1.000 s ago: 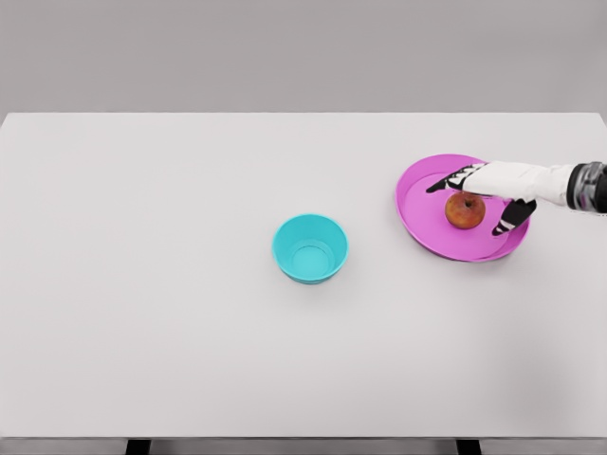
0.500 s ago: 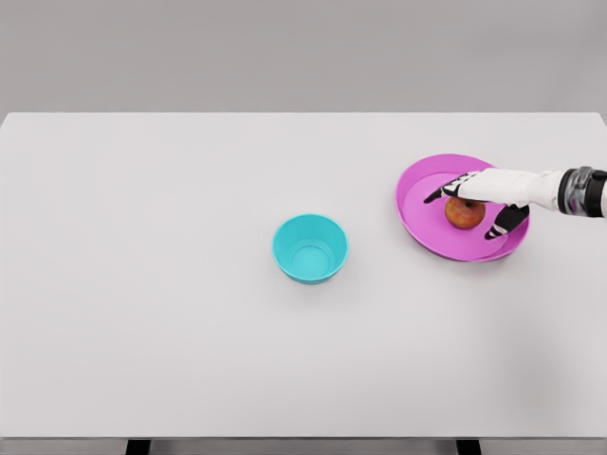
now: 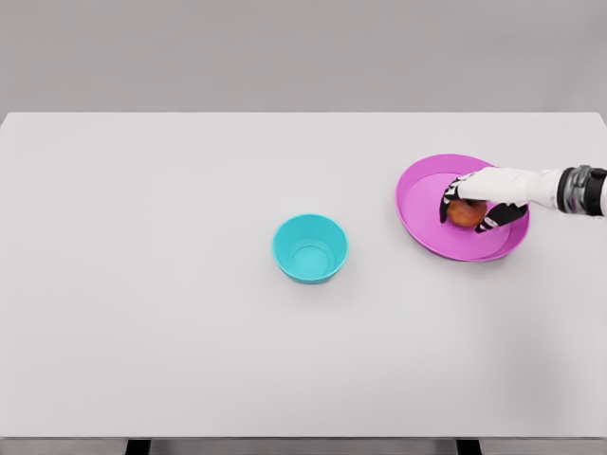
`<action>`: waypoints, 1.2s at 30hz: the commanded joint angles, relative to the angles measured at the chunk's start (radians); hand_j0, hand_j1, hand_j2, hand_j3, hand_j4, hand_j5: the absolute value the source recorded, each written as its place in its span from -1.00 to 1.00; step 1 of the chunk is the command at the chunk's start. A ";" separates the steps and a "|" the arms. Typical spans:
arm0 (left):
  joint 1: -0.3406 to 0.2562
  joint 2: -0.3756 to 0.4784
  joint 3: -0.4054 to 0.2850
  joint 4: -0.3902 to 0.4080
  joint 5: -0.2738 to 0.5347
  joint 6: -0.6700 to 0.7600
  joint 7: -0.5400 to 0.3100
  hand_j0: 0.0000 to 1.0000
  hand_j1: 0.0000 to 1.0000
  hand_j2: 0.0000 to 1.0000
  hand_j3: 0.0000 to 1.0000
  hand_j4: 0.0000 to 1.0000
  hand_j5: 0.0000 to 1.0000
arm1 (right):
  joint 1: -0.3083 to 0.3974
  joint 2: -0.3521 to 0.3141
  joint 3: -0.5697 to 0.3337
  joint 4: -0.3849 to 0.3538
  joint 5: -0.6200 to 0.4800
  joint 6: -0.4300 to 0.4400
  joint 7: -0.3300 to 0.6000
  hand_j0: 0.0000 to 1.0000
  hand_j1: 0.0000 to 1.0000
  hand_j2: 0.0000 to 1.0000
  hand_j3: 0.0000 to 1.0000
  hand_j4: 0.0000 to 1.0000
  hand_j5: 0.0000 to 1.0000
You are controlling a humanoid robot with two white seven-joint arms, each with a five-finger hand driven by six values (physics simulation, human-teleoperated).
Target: Put the apple from the pink plate into the blue bowl with your right arm
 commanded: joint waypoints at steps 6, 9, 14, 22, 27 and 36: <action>0.000 0.000 0.000 0.000 0.000 0.000 0.000 1.00 1.00 1.00 1.00 1.00 1.00 | -0.025 -0.004 -0.006 -0.052 -0.005 -0.001 0.000 0.00 0.00 0.00 0.00 0.00 0.00; -0.002 0.000 0.000 0.000 0.000 0.000 0.000 1.00 1.00 1.00 1.00 1.00 1.00 | -0.021 -0.009 -0.043 -0.118 -0.005 -0.003 0.000 0.00 0.00 0.00 0.00 0.00 0.00; 0.000 0.000 0.000 0.000 0.002 0.000 0.000 1.00 1.00 1.00 1.00 1.00 1.00 | -0.023 -0.010 -0.063 -0.269 -0.005 -0.006 0.000 0.00 0.00 0.00 0.00 0.00 0.00; 0.000 0.000 0.000 0.000 0.000 0.000 0.000 1.00 1.00 1.00 1.00 1.00 1.00 | -0.015 0.029 -0.051 -0.483 -0.006 -0.006 0.000 0.00 0.00 0.00 0.00 0.00 0.00; 0.000 0.000 0.000 0.000 0.000 0.000 0.000 1.00 1.00 1.00 1.00 1.00 1.00 | -0.017 0.069 -0.011 -0.550 -0.005 -0.006 0.000 0.00 0.00 0.00 0.00 0.00 0.00; 0.000 0.000 0.000 0.000 0.000 0.000 0.000 1.00 1.00 1.00 1.00 1.00 1.00 | -0.020 0.195 0.016 -0.489 0.017 0.008 0.000 0.01 0.01 0.01 0.01 0.01 0.01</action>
